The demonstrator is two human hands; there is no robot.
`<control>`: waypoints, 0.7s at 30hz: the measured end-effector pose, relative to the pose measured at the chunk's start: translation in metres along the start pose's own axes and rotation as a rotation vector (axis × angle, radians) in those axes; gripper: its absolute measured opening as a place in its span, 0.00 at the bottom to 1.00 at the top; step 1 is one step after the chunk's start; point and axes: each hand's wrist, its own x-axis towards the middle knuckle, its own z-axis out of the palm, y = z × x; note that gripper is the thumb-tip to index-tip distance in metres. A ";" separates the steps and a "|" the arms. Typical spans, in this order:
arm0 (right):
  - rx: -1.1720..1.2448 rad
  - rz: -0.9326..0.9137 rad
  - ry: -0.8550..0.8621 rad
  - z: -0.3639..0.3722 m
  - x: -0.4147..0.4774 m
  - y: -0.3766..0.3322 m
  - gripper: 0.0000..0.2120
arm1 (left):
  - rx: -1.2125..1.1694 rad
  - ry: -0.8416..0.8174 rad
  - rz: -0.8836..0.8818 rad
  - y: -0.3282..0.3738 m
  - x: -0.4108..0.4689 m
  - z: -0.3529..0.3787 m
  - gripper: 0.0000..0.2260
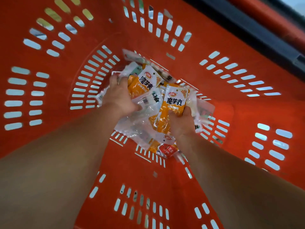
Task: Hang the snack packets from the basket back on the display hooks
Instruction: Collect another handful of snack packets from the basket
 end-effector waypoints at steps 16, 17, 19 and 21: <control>0.055 0.115 0.028 0.009 -0.007 0.007 0.17 | -0.154 0.026 -0.114 0.004 -0.017 0.028 0.53; 0.067 0.110 0.026 0.009 -0.007 0.006 0.18 | -0.208 0.014 -0.123 0.005 -0.019 0.029 0.52; 0.096 0.100 0.022 0.008 -0.009 0.004 0.21 | -0.385 -0.022 -0.149 0.006 -0.022 0.034 0.47; 0.119 0.091 0.026 0.007 -0.012 0.002 0.26 | -0.534 -0.092 -0.174 0.010 -0.027 0.038 0.40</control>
